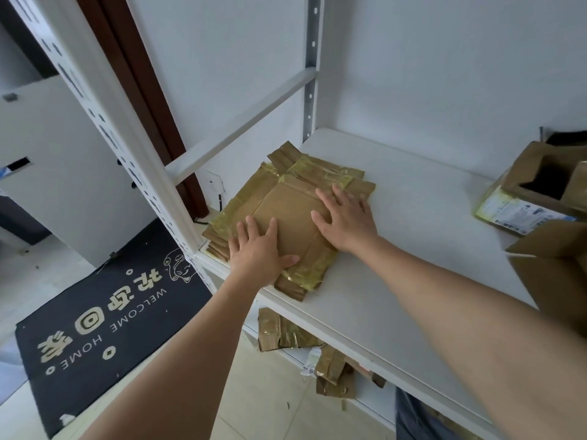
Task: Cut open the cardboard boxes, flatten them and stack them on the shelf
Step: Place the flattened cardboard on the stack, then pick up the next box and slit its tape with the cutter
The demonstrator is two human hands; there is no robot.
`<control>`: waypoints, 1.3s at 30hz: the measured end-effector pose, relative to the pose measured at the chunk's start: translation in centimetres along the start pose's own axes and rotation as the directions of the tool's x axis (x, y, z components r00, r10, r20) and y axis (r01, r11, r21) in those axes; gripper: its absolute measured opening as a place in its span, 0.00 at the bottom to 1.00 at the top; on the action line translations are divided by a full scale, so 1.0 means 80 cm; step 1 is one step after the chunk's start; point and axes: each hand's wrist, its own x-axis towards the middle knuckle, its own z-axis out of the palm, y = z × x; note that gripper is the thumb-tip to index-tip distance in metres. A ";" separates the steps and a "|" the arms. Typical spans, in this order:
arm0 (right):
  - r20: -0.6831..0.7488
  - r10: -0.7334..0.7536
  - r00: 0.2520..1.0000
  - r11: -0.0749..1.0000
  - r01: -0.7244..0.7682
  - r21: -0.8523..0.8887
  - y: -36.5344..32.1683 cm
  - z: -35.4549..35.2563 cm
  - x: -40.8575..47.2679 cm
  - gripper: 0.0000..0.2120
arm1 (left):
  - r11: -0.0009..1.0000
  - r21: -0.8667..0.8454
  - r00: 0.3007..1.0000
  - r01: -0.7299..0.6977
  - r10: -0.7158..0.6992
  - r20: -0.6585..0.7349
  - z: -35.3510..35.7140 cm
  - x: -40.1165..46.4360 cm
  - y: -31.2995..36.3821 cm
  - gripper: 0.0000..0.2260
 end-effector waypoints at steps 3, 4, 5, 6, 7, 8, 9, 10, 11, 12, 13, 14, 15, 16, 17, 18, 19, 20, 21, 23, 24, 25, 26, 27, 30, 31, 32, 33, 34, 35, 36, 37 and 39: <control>-0.084 -0.005 0.996 0.995 0.014 0.097 0.009 -0.018 -0.058 0.26 | 0.998 -0.030 0.997 0.049 -0.051 -0.057 -0.006 -0.018 0.029 0.30; -0.108 0.000 0.994 0.994 0.012 0.111 0.019 -0.026 -0.084 0.25 | 0.995 -0.088 0.995 0.054 -0.060 -0.075 -0.008 -0.024 0.041 0.25; -0.126 0.004 0.992 0.996 0.008 0.093 0.031 -0.035 -0.112 0.25 | 0.986 -0.155 0.992 0.057 -0.073 -0.099 -0.009 -0.031 0.051 0.21; -0.143 0.015 0.990 0.998 -0.007 0.055 0.046 -0.044 -0.139 0.25 | 0.977 -0.207 0.988 0.048 -0.078 -0.136 -0.008 -0.037 0.062 0.18; -0.162 0.034 0.986 0.999 -0.032 0.012 0.062 -0.053 -0.167 0.25 | 0.970 -0.241 0.981 0.035 -0.079 -0.175 -0.006 -0.044 0.074 0.17; -0.188 0.061 0.980 0.997 -0.067 -0.026 0.079 -0.064 -0.194 0.26 | 0.962 -0.272 0.976 0.022 -0.079 -0.201 -0.002 -0.054 0.089 0.18; -0.226 0.094 0.970 0.992 -0.110 -0.056 0.096 -0.076 -0.221 0.26 | 0.951 -0.310 0.974 0.001 -0.072 -0.216 0.001 -0.065 0.107 0.20; -0.276 0.128 0.953 0.984 -0.156 -0.081 0.114 -0.090 -0.246 0.26 | 0.934 -0.357 0.975 -0.028 -0.053 -0.214 0.005 -0.076 0.128 0.22; -0.332 0.159 0.930 0.973 -0.204 -0.104 0.132 -0.105 -0.269 0.27 | 0.912 -0.404 0.981 -0.064 -0.017 -0.194 0.009 -0.087 0.152 0.22; -0.381 0.192 0.904 0.959 -0.255 -0.123 0.152 -0.120 -0.290 0.27 | 0.890 -0.444 0.986 -0.106 0.035 -0.164 0.014 -0.098 0.177 0.21; -0.416 0.231 0.879 0.941 -0.311 -0.136 0.173 -0.133 -0.310 0.27 | 0.871 -0.470 0.987 -0.147 0.094 -0.133 0.020 -0.109 0.202 0.18; -0.432 0.280 0.857 0.919 -0.370 -0.138 0.193 -0.145 -0.330 0.27 | 0.857 -0.479 0.982 -0.188 0.156 -0.107 0.027 -0.119 0.225 0.16; -0.430 0.336 0.838 0.893 -0.428 -0.137 0.213 -0.155 -0.348 0.28 | 0.849 -0.480 0.974 -0.223 0.213 -0.077 0.034 -0.130 0.248 0.14; -0.417 0.389 0.821 0.867 -0.479 -0.135 0.233 -0.161 -0.365 0.29 | 0.840 -0.482 0.964 -0.249 0.264 -0.037 0.041 -0.141 0.269 0.13; -0.394 0.439 0.808 0.843 -0.522 -0.129 0.251 -0.165 -0.380 0.29 | 0.834 -0.481 0.950 -0.271 0.313 0.008 0.050 -0.152 0.288 0.13; -0.363 0.490 0.793 0.820 -0.560 -0.115 0.268 -0.167 -0.393 0.30 | 0.829 -0.477 0.933 -0.293 0.357 0.048 0.058 -0.163 0.305 0.12; -0.322 0.547 0.773 0.798 -0.598 -0.079 0.282 -0.167 -0.405 0.30 | 0.826 -0.474 0.917 -0.306 0.389 0.086 0.065 -0.173 0.319 0.12; -0.276 0.604 0.748 0.778 -0.628 0.002 0.296 -0.166 -0.415 0.30 | 0.822 -0.478 0.905 -0.309 0.409 0.118 0.070 -0.182 0.332 0.12; -0.221 0.646 0.731 0.761 -0.637 0.119 0.306 -0.166 -0.423 0.30 | 0.818 -0.488 0.896 -0.306 0.420 0.143 0.075 -0.191 0.343 0.12; -0.172 0.620 0.766 0.766 -0.544 0.342 0.322 -0.163 -0.440 0.34 | 0.805 -0.516 0.896 -0.292 0.419 0.147 0.079 -0.206 0.364 0.11; -0.194 0.578 0.793 0.784 -0.473 0.402 0.326 -0.162 -0.450 0.36 | 0.798 -0.533 0.904 -0.280 0.407 0.134 0.078 -0.212 0.375 0.11; -0.225 0.540 0.811 0.805 -0.419 0.421 0.330 -0.163 -0.460 0.38 | 0.788 -0.556 0.914 -0.266 0.389 0.114 0.076 -0.219 0.385 0.12; -0.248 0.510 0.824 0.826 -0.387 0.410 0.333 -0.164 -0.472 0.39 | 0.773 -0.586 0.927 -0.242 0.363 0.095 0.073 -0.225 0.396 0.13; -0.249 0.485 0.839 0.844 -0.374 0.384 0.339 -0.163 -0.485 0.40 | 0.754 -0.623 0.940 -0.206 0.329 0.088 0.070 -0.231 0.406 0.17; -0.179 0.446 0.877 0.865 -0.371 0.337 0.361 -0.156 -0.532 0.44 | 0.691 -0.713 0.967 -0.118 0.242 0.074 0.070 -0.250 0.434 0.28; -0.148 0.439 0.886 0.866 -0.373 0.334 0.370 -0.155 -0.549 0.45 | 0.695 -0.710 0.976 -0.110 0.210 0.054 0.073 -0.257 0.442 0.28; -0.120 0.428 0.896 0.868 -0.371 0.330 0.380 -0.155 -0.566 0.47 | 0.718 -0.690 0.985 -0.091 0.168 0.045 0.075 -0.263 0.449 0.28; -0.099 0.417 0.903 0.871 -0.366 0.326 0.389 -0.155 -0.581 0.48 | 0.748 -0.662 0.991 -0.058 0.122 0.052 0.079 -0.269 0.455 0.27; -0.082 0.405 0.911 0.874 -0.359 0.327 0.397 -0.155 -0.595 0.50 | 0.771 -0.636 0.994 -0.020 0.085 0.073 0.082 -0.273 0.460 0.26; -0.065 0.394 0.917 0.873 -0.351 0.339 0.404 -0.155 -0.607 0.51 | 0.793 -0.610 0.993 0.005 0.070 0.099 0.086 -0.277 0.467 0.25; -0.056 0.388 0.920 0.863 -0.341 0.373 0.410 -0.156 -0.618 0.51 | 0.813 -0.582 0.990 0.013 0.073 0.124 0.091 -0.281 0.474 0.23; -0.054 0.384 0.922 0.840 -0.324 0.435 0.417 -0.157 -0.629 0.52 | 0.832 -0.554 0.986 0.007 0.086 0.142 0.094 -0.288 0.483 0.21; -0.032 0.369 0.929 0.747 -0.276 0.605 0.428 -0.159 -0.643 0.51 | 0.862 -0.506 0.985 -0.029 0.112 0.134 0.102 -0.301 0.500 0.17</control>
